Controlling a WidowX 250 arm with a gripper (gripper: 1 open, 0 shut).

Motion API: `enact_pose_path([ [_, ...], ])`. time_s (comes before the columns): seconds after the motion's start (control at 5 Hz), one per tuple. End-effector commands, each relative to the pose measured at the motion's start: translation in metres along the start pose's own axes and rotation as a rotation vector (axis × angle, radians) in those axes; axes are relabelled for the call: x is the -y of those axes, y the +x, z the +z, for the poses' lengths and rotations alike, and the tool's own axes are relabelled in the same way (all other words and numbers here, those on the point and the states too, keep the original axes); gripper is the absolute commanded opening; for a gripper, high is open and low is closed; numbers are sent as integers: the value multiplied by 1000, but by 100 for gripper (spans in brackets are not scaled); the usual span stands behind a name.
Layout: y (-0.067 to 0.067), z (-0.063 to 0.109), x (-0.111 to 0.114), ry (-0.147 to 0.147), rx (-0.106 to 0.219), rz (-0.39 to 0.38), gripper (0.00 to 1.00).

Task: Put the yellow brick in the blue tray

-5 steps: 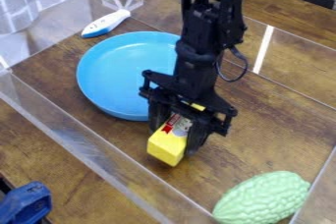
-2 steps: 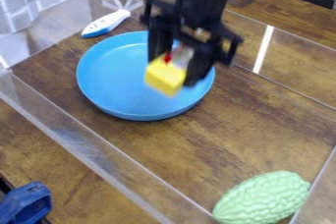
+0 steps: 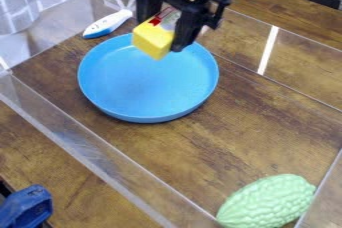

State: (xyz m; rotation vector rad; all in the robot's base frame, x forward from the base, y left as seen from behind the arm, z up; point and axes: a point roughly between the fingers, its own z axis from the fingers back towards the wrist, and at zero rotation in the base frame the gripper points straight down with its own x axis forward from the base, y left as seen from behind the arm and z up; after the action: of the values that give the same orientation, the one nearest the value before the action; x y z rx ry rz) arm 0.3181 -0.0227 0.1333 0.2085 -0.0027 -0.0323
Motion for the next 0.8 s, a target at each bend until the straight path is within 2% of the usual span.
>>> enact_pose_path([
  [0.0, -1, 23, -23, 17, 80, 26, 0],
  [0.2, 4, 16, -34, 34, 94, 10, 0],
  [0.4, 9, 9, -40, 40, 104, -7, 100],
  [0.6, 13, 1, -36, 34, 118, -66, 100],
])
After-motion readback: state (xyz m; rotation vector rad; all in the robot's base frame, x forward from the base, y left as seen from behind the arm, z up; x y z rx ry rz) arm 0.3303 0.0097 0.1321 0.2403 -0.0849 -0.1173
